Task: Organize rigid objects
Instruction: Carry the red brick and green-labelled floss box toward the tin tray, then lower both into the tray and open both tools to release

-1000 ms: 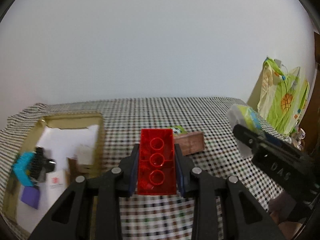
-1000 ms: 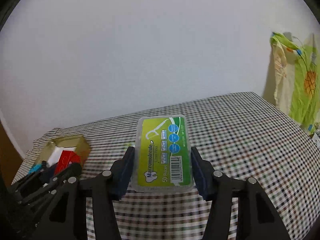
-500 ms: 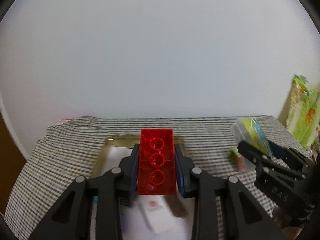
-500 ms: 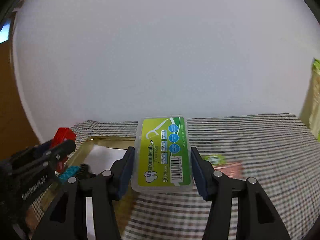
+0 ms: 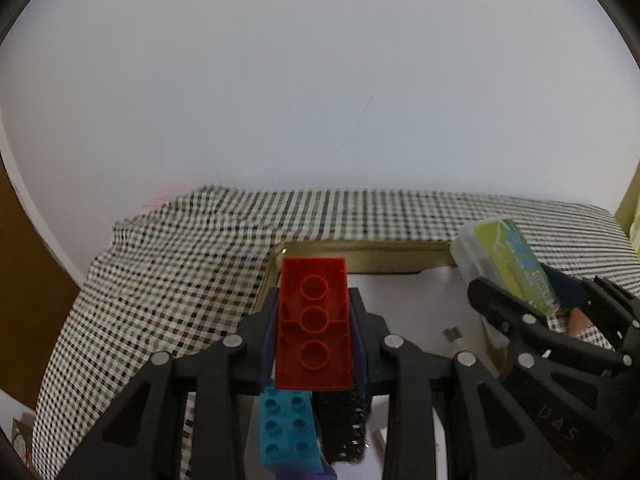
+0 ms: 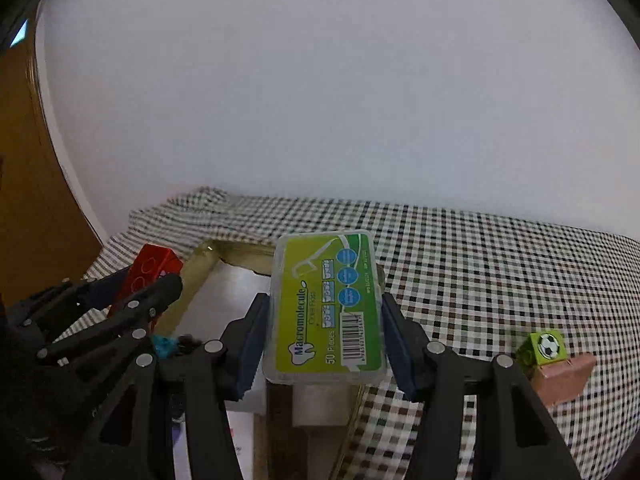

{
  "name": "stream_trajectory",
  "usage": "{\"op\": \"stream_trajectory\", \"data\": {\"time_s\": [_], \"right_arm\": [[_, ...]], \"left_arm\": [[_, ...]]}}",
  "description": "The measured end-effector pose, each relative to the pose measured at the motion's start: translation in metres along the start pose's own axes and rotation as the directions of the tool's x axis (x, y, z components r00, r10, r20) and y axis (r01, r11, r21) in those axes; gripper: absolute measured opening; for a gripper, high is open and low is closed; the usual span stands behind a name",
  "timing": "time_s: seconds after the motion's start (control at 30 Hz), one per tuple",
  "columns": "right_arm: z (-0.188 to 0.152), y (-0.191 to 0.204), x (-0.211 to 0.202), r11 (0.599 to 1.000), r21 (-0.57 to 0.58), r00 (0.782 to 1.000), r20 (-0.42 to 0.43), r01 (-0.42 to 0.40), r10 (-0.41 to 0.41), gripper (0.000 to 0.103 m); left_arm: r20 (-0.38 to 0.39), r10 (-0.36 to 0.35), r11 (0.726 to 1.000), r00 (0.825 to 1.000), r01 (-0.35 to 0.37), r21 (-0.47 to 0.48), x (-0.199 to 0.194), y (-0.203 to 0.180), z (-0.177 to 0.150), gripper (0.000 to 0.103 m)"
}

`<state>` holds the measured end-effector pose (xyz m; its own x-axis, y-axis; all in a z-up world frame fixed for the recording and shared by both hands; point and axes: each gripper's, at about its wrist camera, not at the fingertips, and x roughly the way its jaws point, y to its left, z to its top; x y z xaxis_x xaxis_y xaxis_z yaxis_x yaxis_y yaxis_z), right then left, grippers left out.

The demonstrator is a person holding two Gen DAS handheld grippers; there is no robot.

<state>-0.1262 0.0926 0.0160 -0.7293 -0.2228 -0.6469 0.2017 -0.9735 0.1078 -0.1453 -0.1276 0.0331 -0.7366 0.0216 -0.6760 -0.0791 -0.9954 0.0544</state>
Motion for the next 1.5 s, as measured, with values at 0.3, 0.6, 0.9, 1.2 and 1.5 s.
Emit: {"op": "stream_trajectory", "data": {"time_s": [0.3,0.6,0.9,1.2,1.5], "right_arm": [[-0.002,0.004,0.035,0.999,-0.049,0.996,-0.089,-0.011,0.007,0.057],[-0.002,0.038,0.037,0.998,-0.064,0.994,-0.11,-0.017,0.01,0.057],[-0.006,0.026,0.018,0.997,-0.033,0.994,-0.089,-0.072,0.069,0.057],[-0.019,0.004,-0.029,0.983,0.092,0.985,0.081,-0.159,0.152,0.078],[-0.035,-0.004,-0.072,0.988,0.109,0.977,0.191,-0.114,0.092,0.078]], "left_arm": [[-0.106,0.046,0.999,0.993,-0.044,0.019,0.042,-0.006,0.003,0.03],[-0.195,0.06,0.998,0.979,-0.058,0.019,0.062,-0.004,-0.003,0.03],[-0.197,0.036,0.999,0.98,-0.04,-0.016,0.057,0.004,-0.005,0.062],[-0.091,0.022,0.995,0.996,-0.031,-0.092,0.021,0.006,-0.005,0.102],[-0.009,0.013,0.998,1.0,-0.013,-0.057,-0.011,-0.015,-0.015,0.102]]}}
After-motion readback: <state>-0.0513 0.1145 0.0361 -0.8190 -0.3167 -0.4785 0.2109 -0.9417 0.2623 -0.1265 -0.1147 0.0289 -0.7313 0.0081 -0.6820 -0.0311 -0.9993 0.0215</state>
